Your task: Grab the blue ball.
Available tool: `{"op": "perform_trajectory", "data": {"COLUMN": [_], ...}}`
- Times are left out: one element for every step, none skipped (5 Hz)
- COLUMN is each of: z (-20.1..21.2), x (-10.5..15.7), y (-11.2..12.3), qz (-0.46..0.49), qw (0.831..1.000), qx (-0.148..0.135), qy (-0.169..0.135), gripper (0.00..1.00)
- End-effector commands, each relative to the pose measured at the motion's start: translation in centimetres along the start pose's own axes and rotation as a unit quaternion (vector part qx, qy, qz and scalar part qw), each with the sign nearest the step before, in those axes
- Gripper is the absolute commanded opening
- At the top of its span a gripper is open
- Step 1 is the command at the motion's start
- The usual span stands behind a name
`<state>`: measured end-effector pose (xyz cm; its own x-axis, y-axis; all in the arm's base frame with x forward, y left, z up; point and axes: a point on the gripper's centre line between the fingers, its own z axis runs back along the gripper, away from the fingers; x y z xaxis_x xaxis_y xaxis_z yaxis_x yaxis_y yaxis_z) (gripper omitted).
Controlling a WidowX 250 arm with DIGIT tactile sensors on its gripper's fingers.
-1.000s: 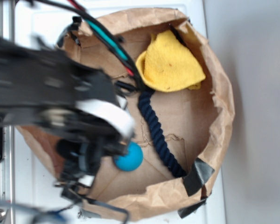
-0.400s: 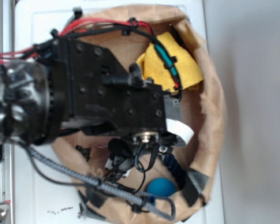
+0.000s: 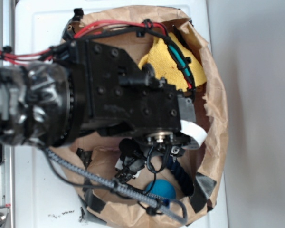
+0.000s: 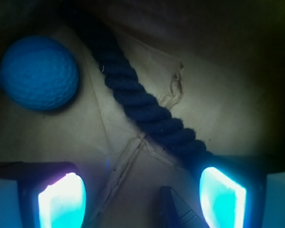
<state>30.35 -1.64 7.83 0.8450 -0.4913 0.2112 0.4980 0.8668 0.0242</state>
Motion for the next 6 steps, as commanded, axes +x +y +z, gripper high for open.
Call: {"op": "perform_trajectory", "data": {"z": [2.8, 2.7, 1.5, -0.4, -1.6, -1.4], "x": [1.0, 0.6, 1.5, 2.8, 4.4, 5.3], "y": [-0.6, -0.5, -2.0, -4.2, -5.8, -7.5], "qz": [-0.092, -0.118, -0.187, -0.218, -0.251, -0.278], "qw": [0.993, 0.986, 0.977, 0.972, 0.962, 0.951], "qx": [-0.005, -0.049, -0.013, 0.004, -0.045, -0.077], "qy": [-0.079, -0.105, -0.101, -0.083, -0.095, -0.112], "gripper": [1.00, 1.00, 1.00, 1.00, 1.00, 1.00]}}
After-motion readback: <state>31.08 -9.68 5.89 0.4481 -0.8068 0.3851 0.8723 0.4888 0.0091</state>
